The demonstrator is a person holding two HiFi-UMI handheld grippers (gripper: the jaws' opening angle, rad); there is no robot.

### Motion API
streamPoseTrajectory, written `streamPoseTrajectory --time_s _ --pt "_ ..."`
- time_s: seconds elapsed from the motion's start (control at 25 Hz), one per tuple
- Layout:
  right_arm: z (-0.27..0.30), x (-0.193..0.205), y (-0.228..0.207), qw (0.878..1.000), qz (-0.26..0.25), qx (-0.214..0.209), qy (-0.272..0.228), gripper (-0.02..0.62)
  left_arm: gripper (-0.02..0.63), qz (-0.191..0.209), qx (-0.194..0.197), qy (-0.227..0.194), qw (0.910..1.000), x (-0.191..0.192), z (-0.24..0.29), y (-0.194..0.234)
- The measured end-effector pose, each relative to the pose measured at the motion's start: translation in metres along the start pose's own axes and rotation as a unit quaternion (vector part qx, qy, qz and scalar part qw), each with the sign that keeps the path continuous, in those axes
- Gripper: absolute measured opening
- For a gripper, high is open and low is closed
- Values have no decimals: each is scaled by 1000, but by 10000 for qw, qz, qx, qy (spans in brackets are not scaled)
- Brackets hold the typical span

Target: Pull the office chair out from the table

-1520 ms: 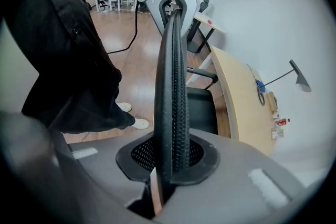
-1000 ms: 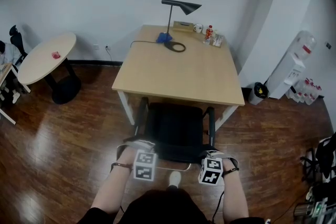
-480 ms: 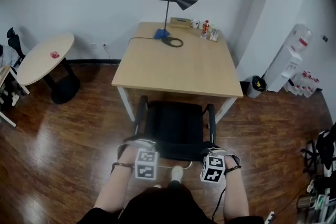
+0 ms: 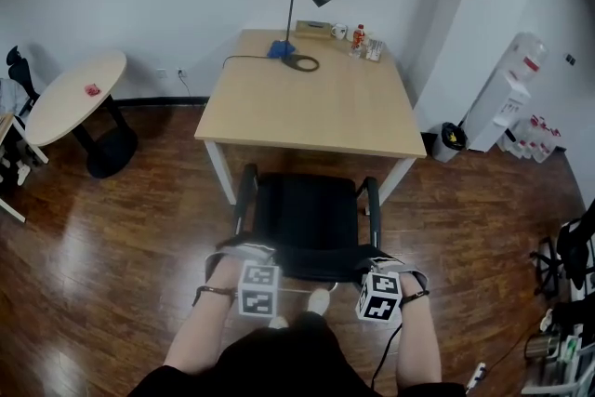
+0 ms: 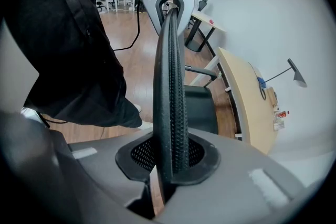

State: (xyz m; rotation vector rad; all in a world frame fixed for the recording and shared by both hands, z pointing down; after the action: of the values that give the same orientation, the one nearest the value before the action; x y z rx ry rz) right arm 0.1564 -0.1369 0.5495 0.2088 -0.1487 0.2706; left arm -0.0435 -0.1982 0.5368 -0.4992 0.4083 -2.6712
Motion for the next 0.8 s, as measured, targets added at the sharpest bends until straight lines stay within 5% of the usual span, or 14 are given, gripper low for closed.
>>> streamPoseTrajectory --time_s 0.8 --pt "-11 2 43 9998 -20 -216 -14 74 84 -95 4 26 10000 -11 -13 -43"
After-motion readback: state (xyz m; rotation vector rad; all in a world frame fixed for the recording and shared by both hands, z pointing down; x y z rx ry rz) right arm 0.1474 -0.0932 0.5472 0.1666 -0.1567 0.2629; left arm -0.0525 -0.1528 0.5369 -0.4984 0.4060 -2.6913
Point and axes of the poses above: the fingertips, and each gripper's own axes: z forward along the fingers, y to its left, x out of its underside, the point moved 10 cm from there along -z, backward along the fingers, and after that the axes turned 4 degrees about -x, right-handed, at the moved point
